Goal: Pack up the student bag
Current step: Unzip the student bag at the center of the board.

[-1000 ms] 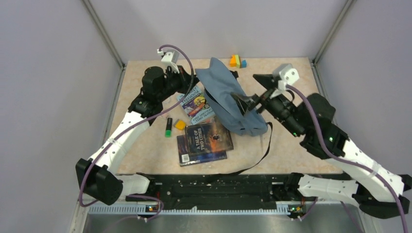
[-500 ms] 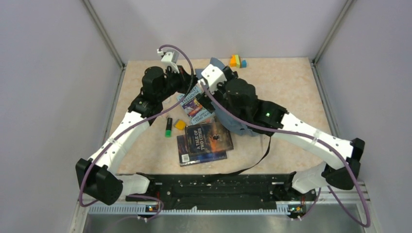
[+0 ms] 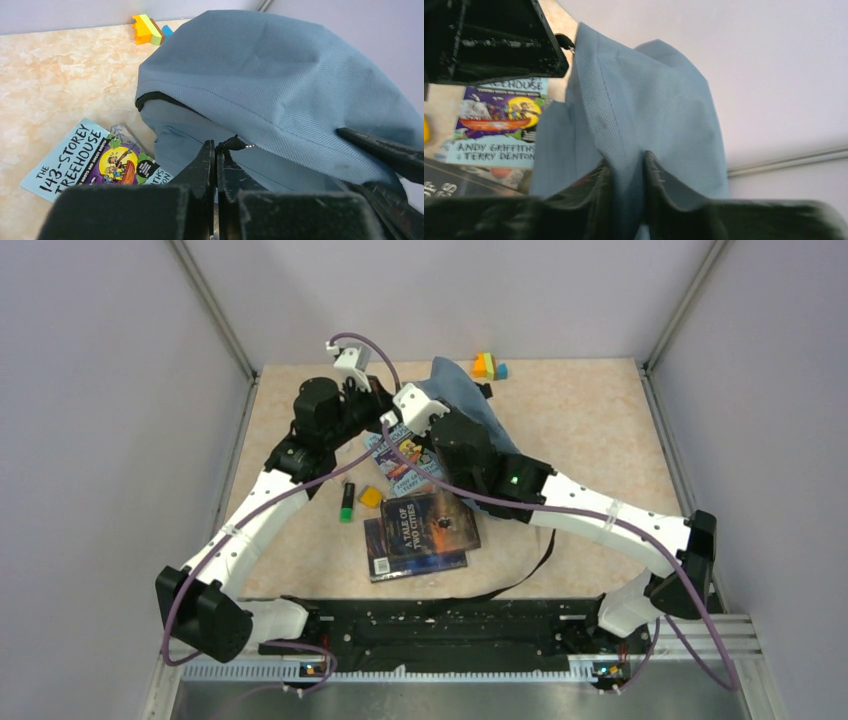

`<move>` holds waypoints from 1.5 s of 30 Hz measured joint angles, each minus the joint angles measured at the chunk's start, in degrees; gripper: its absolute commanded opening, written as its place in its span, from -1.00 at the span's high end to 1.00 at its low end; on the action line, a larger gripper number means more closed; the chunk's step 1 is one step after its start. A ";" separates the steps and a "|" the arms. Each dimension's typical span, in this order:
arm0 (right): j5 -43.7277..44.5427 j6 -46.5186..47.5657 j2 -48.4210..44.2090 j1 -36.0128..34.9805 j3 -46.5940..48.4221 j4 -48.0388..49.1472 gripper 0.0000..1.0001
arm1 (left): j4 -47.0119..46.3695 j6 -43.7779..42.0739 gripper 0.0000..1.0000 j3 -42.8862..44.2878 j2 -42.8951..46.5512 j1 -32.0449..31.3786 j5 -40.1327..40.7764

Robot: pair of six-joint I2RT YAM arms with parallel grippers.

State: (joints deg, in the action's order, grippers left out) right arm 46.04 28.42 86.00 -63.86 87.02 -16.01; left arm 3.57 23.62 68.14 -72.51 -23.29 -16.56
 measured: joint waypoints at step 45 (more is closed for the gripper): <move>-10.34 -12.24 -25.90 0.00 -14.78 1.46 1.00 | 4.66 5.77 1.00 3.13 -17.90 2.71 -2.82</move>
State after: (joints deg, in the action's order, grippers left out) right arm 35.70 16.19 60.10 -63.86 72.25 -14.55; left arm 8.23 29.39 71.26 -90.41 -20.58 -19.38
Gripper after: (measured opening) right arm 0.028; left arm 0.015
